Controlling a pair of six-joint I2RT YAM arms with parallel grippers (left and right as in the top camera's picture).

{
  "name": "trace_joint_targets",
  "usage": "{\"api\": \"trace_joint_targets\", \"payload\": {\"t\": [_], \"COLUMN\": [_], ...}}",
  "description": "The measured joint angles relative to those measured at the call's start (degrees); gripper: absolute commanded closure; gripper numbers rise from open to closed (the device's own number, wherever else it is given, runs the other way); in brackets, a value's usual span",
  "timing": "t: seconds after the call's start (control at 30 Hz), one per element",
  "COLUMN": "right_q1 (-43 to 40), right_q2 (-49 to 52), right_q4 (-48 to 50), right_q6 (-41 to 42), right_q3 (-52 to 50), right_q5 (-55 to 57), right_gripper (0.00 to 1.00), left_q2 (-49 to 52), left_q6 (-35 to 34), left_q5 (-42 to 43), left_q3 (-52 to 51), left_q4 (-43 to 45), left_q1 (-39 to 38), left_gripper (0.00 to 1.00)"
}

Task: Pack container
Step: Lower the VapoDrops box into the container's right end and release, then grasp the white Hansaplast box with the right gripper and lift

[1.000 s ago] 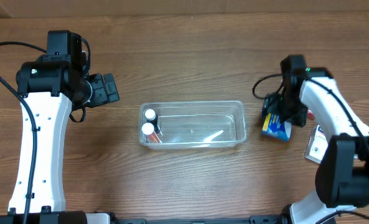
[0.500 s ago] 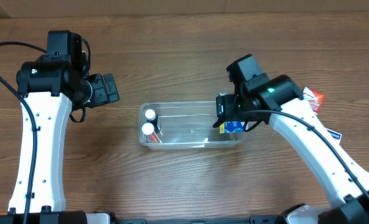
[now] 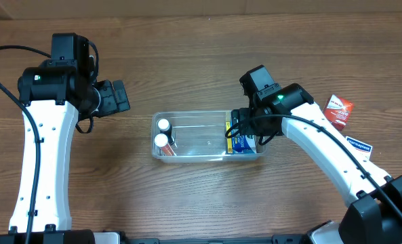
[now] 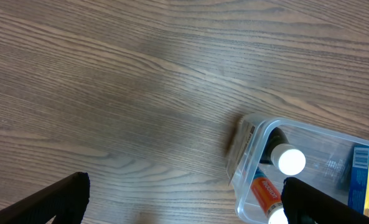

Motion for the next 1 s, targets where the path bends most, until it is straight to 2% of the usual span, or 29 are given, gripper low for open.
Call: {"api": "trace_joint_targets", "payload": {"t": [0.07, 0.2, 0.3, 0.37, 0.47, 0.6, 0.8, 0.9, 1.0], "right_q1": [-0.02, -3.10, -16.33, -26.73, -39.15, -49.96, -52.52, -53.40, -58.25], "right_q2": [-0.39, -7.96, -16.44, -18.01, -16.09, -9.64, -0.04, 3.63, 5.62], "right_q4": [-2.93, -8.68, -11.85, -14.93, -14.64, -10.27, -8.17, -8.96, -7.06], "right_q6": [0.09, 4.52, 8.52, 8.07, 4.37, -1.55, -9.01, -10.43, -10.69], "right_q3": [2.27, 10.47, 12.59, 12.68, 10.60, 0.94, -3.08, -3.08, -5.27], "right_q5": [1.84, 8.33, 10.91, 11.30, 11.23, 7.80, 3.74, 3.10, 2.91], "right_gripper": [0.14, 0.00, 0.00, 0.00, 0.00, 0.00, 0.00, 0.00, 0.00], "left_q2": [0.00, 0.00, 0.00, 0.00, 0.00, 0.00, 0.00, 0.00, 0.00], "left_q6": [0.00, 0.00, 0.00, 0.00, 0.00, 0.00, 0.00, 0.00, 0.15], "left_q5": [0.00, 0.00, 0.00, -0.02, -0.02, 0.00, 0.00, -0.02, -0.02], "left_q3": [0.00, 0.00, 0.00, 0.00, 0.00, 0.00, 0.00, 0.00, 0.00], "left_q4": [-0.02, 0.00, 0.02, 0.00, 0.04, 0.04, 0.24, 0.26, 0.57], "left_q1": [0.00, 0.00, 0.00, 0.00, 0.00, 0.00, 0.00, 0.00, 0.00], "left_gripper": [0.00, 0.00, 0.00, 0.00, 0.00, 0.00, 0.00, 0.00, 0.00]}}
